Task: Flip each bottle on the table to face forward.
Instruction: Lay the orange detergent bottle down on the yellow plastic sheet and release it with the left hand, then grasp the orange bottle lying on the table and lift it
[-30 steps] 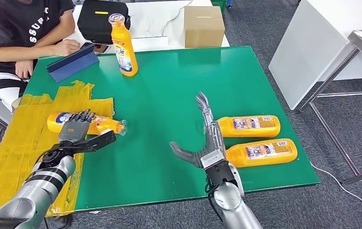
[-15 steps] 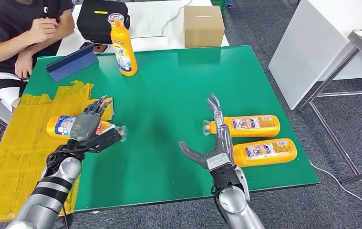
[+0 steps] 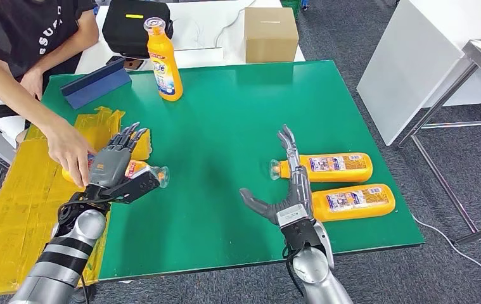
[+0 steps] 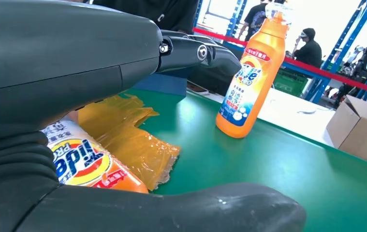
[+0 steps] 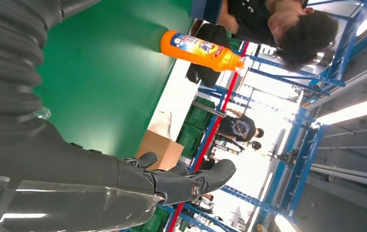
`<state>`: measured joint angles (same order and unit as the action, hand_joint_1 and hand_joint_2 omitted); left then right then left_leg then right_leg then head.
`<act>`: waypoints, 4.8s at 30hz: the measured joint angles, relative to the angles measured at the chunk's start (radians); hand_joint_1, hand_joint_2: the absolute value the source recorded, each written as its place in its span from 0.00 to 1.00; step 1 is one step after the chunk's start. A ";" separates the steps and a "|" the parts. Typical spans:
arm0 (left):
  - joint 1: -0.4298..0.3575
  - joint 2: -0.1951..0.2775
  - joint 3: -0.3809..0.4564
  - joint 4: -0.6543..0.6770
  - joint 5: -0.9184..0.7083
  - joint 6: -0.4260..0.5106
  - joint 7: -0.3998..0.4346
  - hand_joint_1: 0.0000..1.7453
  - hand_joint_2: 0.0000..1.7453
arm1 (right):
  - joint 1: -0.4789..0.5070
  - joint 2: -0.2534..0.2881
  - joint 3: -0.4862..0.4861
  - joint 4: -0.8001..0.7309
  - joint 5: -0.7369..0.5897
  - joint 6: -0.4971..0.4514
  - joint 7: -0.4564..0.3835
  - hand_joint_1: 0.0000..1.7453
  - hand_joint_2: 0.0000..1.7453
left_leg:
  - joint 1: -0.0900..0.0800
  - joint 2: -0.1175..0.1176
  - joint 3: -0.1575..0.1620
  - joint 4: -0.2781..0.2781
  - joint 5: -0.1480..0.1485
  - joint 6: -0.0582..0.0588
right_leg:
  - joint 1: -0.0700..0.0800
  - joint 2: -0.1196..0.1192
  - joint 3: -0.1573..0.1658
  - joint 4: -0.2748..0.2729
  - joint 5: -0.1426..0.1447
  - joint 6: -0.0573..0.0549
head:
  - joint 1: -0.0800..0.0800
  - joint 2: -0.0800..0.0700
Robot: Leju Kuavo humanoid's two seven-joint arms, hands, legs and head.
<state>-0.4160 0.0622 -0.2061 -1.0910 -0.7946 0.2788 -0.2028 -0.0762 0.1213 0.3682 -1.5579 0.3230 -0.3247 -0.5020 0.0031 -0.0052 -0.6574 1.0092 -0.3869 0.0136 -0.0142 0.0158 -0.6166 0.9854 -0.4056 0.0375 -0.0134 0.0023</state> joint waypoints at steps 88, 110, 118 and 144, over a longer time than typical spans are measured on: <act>0.178 -0.084 0.056 -0.138 0.804 -0.403 -0.209 0.00 1.00 | -0.606 -0.468 0.119 0.960 0.618 0.325 0.342 0.00 1.00 | -0.003 -0.004 -0.003 0.001 0.003 0.005 | -0.003 -0.005 0.000 -0.001 0.002 0.003 | 0.000 0.000; 0.177 -0.102 0.056 -0.121 0.804 -0.391 -0.198 0.00 1.00 | -0.621 -0.443 0.167 1.032 0.798 0.124 0.581 1.00 1.00 | -0.003 -0.004 -0.003 0.001 0.003 0.005 | -0.003 -0.005 0.000 -0.001 0.002 0.003 | 0.000 0.000; 0.179 -0.111 0.056 -0.111 0.803 -0.389 -0.193 0.00 1.00 | -0.621 -0.423 0.153 1.049 0.812 0.058 0.553 1.00 1.00 | -0.003 -0.004 -0.003 0.001 0.003 0.005 | -0.003 -0.005 0.000 -0.001 0.002 0.003 | 0.000 0.000; 0.179 -0.111 0.056 -0.109 0.804 -0.385 -0.189 0.00 1.00 | -0.608 -0.379 0.070 1.050 0.849 0.038 0.499 0.86 1.00 | -0.003 -0.004 -0.002 0.001 0.003 0.005 | -0.003 -0.005 0.000 -0.001 0.002 0.003 | 0.000 0.000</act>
<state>-0.2371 -0.0492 -0.1503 -1.2001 0.0092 -0.1062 -0.3921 -0.6839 -0.2573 0.4378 -0.5077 1.1722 -0.2863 -0.0030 0.0002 -0.0091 -0.6597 1.0097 -0.3841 0.0186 -0.0170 0.0111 -0.6162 0.9847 -0.4041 0.0406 -0.0134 0.0023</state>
